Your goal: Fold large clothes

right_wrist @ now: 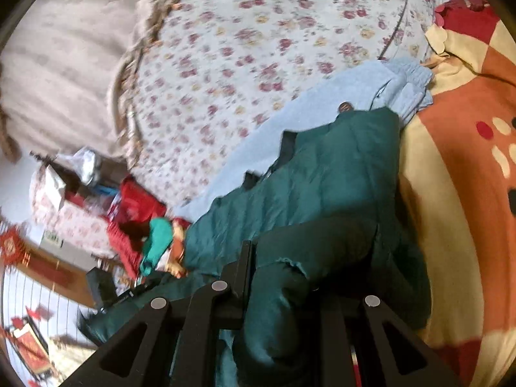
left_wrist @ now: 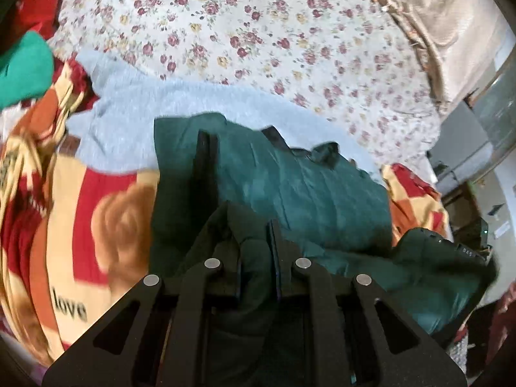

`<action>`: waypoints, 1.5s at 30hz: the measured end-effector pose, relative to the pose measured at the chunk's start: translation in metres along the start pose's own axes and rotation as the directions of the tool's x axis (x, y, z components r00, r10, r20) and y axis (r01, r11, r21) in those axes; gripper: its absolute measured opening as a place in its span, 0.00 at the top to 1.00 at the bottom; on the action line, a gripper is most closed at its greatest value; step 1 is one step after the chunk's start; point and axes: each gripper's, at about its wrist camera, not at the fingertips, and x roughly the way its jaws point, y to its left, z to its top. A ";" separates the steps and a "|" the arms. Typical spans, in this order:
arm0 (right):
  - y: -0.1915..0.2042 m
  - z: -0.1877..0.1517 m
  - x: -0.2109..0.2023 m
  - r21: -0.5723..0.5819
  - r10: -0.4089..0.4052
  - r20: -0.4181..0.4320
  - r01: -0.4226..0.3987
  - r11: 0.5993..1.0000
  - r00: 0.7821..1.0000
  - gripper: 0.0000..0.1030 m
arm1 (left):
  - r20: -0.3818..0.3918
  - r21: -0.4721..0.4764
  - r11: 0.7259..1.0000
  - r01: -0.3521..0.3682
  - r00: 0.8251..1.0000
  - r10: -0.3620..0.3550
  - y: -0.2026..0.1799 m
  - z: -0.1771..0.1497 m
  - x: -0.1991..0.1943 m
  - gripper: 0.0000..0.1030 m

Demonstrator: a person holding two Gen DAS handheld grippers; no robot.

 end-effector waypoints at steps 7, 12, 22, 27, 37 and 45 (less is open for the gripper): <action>-0.041 0.036 0.047 0.072 -0.113 -0.004 0.113 0.991 0.994 0.87 | -0.022 -0.043 0.995 -0.088 0.996 0.087 0.010 0.038 0.054 0.87; -0.062 0.043 0.068 0.098 -0.137 -0.003 0.137 0.986 0.991 0.87 | -0.029 -0.077 0.993 -0.091 0.996 0.089 0.018 0.048 0.074 0.86; -0.049 0.042 0.035 0.072 -0.071 0.054 0.067 0.995 0.996 0.48 | 0.023 -0.215 0.969 0.119 0.993 -0.116 0.040 0.054 0.036 0.62; -0.034 0.045 0.010 0.046 -0.099 0.167 0.093 0.995 0.981 0.10 | 0.071 -0.307 0.915 0.261 0.965 -0.251 0.050 0.060 0.019 0.45; -0.010 0.045 0.003 -0.129 -0.270 0.156 0.290 0.948 0.950 0.10 | 0.188 -0.322 0.887 0.331 0.941 -0.282 0.066 0.071 -0.012 0.29; -0.032 0.073 0.058 -0.193 -0.420 0.074 0.426 0.884 0.905 0.10 | 0.021 -0.168 0.984 0.059 0.998 -0.056 0.052 0.082 0.048 0.28</action>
